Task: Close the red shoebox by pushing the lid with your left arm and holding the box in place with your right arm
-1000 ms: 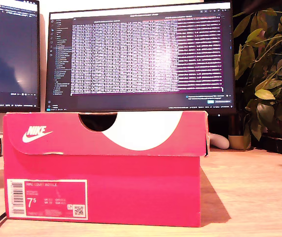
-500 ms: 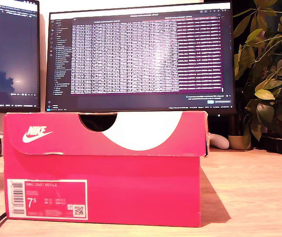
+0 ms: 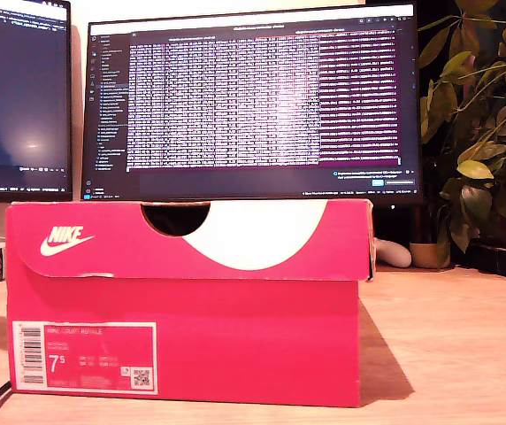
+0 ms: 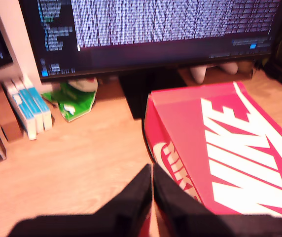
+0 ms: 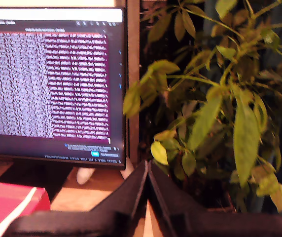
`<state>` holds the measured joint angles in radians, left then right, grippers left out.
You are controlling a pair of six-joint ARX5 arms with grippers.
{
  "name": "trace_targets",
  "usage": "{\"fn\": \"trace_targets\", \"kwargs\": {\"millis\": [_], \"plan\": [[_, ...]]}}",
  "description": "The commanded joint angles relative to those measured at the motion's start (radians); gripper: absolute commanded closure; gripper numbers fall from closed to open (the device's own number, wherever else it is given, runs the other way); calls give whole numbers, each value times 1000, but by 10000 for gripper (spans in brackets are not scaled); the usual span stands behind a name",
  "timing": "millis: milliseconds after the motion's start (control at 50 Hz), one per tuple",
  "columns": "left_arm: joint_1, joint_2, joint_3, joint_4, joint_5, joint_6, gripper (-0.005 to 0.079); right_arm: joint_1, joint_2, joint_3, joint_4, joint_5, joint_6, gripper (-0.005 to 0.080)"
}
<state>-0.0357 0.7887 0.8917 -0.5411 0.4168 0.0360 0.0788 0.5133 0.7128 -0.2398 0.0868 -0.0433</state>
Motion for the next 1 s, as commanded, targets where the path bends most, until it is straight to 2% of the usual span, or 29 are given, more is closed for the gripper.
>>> {"fn": "trace_targets", "kwargs": {"millis": [0,200,540,980], "plan": [[0,-14,-47,22,18,25,761,-4,-7,-47,6,-3,19,764],[0,-32,-108,103,6,42,761,-4,-17,-109,27,-7,35,764],[0,-74,-231,266,-116,5,761,-2,-38,-214,132,3,72,764],[-1,-250,-434,374,-201,-37,761,-2,-231,-350,161,21,72,765]]}}
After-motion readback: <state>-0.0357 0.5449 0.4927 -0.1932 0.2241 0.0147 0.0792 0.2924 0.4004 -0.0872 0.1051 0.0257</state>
